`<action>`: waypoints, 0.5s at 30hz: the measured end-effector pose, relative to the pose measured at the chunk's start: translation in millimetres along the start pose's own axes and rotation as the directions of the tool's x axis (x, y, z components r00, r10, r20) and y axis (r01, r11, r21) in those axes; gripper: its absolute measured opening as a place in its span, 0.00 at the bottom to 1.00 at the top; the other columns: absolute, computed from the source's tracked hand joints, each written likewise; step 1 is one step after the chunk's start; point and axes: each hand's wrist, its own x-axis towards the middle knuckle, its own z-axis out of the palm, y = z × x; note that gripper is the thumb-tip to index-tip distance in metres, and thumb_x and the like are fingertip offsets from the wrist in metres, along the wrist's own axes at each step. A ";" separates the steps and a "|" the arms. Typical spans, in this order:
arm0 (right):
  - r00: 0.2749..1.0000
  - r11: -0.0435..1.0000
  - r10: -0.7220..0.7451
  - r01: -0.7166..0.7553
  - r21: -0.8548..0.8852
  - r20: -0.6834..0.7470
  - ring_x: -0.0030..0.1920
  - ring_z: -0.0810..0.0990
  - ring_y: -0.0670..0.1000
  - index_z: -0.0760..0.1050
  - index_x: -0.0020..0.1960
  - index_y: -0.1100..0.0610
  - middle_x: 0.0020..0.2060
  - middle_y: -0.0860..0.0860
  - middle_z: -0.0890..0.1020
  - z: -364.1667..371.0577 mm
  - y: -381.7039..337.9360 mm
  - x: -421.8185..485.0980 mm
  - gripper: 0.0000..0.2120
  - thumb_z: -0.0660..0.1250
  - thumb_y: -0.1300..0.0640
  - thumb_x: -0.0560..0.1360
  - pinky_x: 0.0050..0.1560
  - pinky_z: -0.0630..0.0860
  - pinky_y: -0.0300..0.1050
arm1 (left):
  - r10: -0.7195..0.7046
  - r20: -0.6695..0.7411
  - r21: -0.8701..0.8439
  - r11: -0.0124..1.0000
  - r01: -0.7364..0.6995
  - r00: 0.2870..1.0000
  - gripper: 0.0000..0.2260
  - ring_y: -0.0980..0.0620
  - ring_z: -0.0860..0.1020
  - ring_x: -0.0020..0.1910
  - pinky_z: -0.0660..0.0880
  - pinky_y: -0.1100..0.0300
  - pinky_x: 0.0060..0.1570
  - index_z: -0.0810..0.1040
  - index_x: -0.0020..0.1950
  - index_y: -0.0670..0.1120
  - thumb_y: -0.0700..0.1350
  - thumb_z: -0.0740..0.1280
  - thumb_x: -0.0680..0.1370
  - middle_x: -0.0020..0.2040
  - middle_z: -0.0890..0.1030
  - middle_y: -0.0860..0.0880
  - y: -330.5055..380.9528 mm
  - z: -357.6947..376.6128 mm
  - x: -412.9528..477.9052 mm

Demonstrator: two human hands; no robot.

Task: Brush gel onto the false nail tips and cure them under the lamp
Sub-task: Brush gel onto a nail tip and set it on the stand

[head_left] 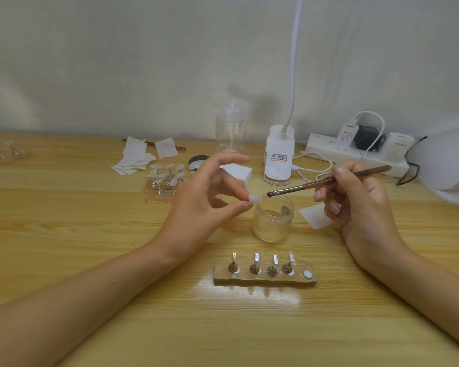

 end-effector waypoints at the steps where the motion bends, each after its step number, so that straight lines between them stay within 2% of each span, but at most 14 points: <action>1: 1.000 1.000 -0.003 0.003 -0.003 0.009 0.26 0.68 0.44 0.71 0.40 0.50 0.30 0.51 0.80 0.4 -0.6 -0.5 0.07 0.64 0.51 0.76 0.25 0.64 0.34 | 0.001 0.000 0.012 1.000 -0.001 1.000 0.24 0.54 0.83 0.48 0.79 0.61 0.44 0.74 0.66 0.54 0.37 0.76 0.74 0.41 0.83 0.52 0.3 0.0 -0.2; 3: 1.000 1.000 -0.012 0.012 -0.020 0.028 0.26 0.68 0.45 0.70 0.40 0.50 0.30 0.51 0.81 1.4 -1.3 -1.2 0.08 0.65 0.52 0.77 0.26 0.62 0.35 | -0.003 0.003 0.023 1.000 0.003 1.000 0.24 0.54 0.84 0.48 0.78 0.62 0.43 0.75 0.65 0.55 0.37 0.77 0.74 0.40 0.83 0.53 1.2 0.2 -0.3; 6: 0.999 0.998 -0.017 0.019 -0.052 0.042 0.26 0.67 0.45 0.70 0.39 0.51 0.30 0.51 0.81 3.4 -2.6 -2.5 0.09 0.66 0.51 0.76 0.27 0.61 0.36 | -0.005 0.010 0.018 1.000 0.005 1.000 0.25 0.54 0.84 0.48 0.77 0.60 0.42 0.74 0.66 0.55 0.38 0.77 0.74 0.40 0.84 0.54 3.0 0.8 -0.6; 12: 0.996 0.998 -0.017 0.023 -0.059 0.086 0.25 0.67 0.45 0.68 0.41 0.54 0.31 0.53 0.82 6.0 -3.7 -2.5 0.09 0.65 0.51 0.73 0.24 0.62 0.34 | -0.006 0.020 0.005 1.000 0.006 1.000 0.24 0.55 0.84 0.47 0.75 0.57 0.38 0.74 0.66 0.54 0.37 0.76 0.74 0.40 0.84 0.53 5.1 1.6 -0.3; 15: 0.997 0.997 0.002 0.004 -0.077 0.076 0.25 0.68 0.45 0.68 0.41 0.55 0.31 0.54 0.82 6.6 -3.2 -3.3 0.10 0.66 0.50 0.72 0.24 0.62 0.33 | -0.006 0.020 0.015 1.000 0.006 1.000 0.24 0.55 0.84 0.46 0.74 0.61 0.36 0.74 0.66 0.54 0.37 0.76 0.74 0.40 0.84 0.53 5.6 1.8 -0.3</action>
